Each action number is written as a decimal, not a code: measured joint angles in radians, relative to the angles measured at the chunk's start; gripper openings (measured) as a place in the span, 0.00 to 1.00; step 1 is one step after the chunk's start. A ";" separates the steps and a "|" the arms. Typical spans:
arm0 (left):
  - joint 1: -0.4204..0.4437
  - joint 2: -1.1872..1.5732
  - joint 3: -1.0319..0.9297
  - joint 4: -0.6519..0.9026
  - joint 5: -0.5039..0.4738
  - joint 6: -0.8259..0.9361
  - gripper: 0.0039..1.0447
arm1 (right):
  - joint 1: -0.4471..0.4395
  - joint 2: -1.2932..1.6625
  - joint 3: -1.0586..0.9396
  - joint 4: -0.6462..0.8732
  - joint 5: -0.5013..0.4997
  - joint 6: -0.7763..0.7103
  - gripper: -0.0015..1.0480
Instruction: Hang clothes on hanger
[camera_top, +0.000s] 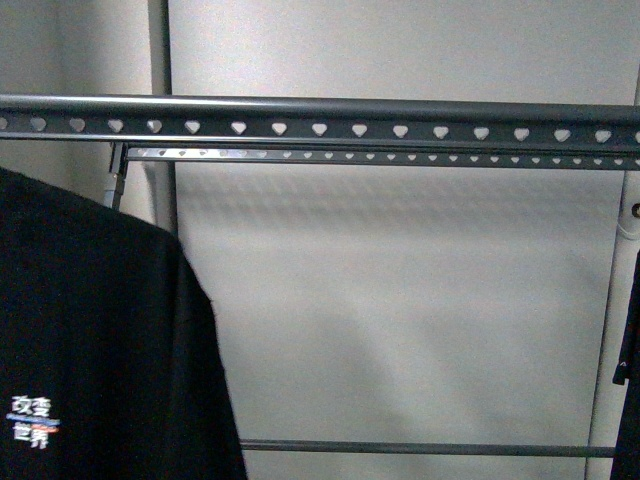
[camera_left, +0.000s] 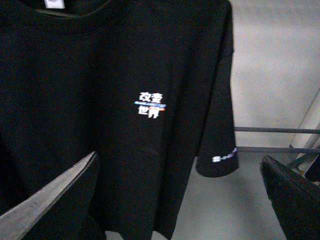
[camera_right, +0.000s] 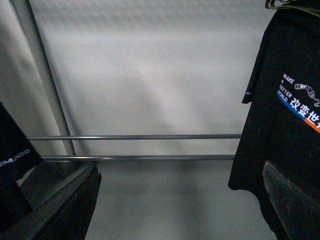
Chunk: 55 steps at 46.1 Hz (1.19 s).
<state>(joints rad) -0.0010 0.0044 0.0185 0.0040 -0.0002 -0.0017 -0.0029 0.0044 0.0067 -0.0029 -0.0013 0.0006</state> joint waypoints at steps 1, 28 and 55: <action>0.000 0.000 0.000 0.000 0.000 0.000 0.94 | 0.000 0.000 0.000 0.000 0.000 0.000 0.93; 0.046 0.745 0.349 0.217 -0.044 -0.310 0.94 | 0.000 0.000 0.000 0.000 0.000 0.000 0.93; 0.059 1.440 0.986 0.191 -0.451 -0.710 0.94 | 0.000 0.000 0.000 0.000 0.000 0.000 0.93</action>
<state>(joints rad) 0.0578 1.4448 1.0050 0.1951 -0.4507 -0.7116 -0.0029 0.0044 0.0067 -0.0029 -0.0017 0.0006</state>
